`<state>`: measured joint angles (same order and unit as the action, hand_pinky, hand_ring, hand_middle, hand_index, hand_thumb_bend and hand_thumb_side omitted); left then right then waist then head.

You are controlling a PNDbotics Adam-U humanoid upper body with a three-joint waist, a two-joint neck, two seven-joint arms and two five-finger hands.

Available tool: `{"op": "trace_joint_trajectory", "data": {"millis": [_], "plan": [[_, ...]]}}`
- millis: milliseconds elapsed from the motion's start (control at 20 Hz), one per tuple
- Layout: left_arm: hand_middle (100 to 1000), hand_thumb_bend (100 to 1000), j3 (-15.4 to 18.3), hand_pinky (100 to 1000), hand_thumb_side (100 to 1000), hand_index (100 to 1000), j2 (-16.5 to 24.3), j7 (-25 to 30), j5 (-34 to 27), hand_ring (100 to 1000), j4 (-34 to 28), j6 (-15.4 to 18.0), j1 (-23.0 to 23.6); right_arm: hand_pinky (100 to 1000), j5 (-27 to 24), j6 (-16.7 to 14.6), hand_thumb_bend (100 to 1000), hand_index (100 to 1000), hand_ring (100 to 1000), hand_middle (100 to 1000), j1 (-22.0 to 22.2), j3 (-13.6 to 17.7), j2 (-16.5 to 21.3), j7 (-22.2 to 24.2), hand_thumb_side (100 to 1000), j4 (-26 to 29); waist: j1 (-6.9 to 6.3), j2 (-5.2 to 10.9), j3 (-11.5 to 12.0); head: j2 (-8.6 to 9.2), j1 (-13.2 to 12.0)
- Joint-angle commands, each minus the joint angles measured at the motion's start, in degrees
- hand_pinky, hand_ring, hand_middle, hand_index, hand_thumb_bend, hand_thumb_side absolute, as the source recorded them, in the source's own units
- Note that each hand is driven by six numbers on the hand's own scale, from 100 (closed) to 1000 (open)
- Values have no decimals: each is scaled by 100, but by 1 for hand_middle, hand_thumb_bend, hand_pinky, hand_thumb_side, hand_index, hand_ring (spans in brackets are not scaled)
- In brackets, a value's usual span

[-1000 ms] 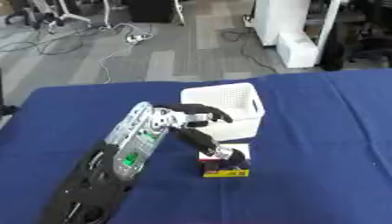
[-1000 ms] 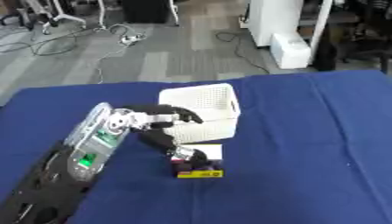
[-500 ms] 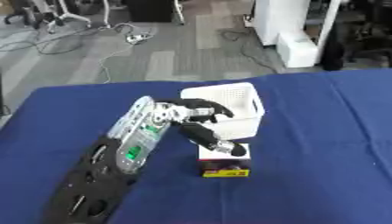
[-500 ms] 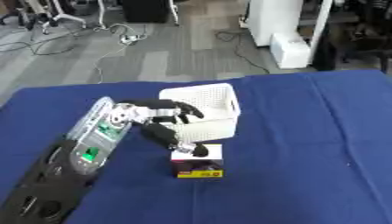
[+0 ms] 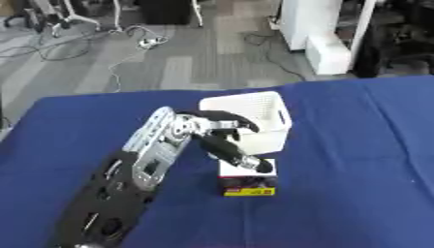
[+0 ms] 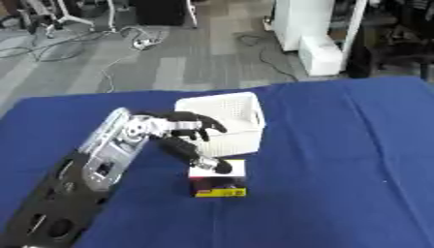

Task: Pick up objects on the table and place them in the box.

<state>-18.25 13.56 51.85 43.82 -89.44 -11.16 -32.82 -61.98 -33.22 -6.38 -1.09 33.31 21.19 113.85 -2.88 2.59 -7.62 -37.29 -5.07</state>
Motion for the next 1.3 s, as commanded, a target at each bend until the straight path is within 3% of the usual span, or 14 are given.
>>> {"op": "trace_joint_trajectory", "data": {"millis": [50,550,1300], "plan": [[1000,566,22,829,802,1000,7,12,-50,875,-1,12,-107,295,-24,14,100,535,455,449,-70,38,141,6,1000,75,21,39,0,11,-6],[1000,578,-37,833,799,1000,-30,12,-130,886,235,29,-38,295,-51,8,100,535,455,449,-82,43,150,15,1000,75,20,36,-9,24,7],[1000,677,-202,887,775,1000,-58,12,-135,949,626,167,-21,295,-81,21,100,535,455,449,-100,46,156,18,1000,75,15,35,-28,26,37]]}}
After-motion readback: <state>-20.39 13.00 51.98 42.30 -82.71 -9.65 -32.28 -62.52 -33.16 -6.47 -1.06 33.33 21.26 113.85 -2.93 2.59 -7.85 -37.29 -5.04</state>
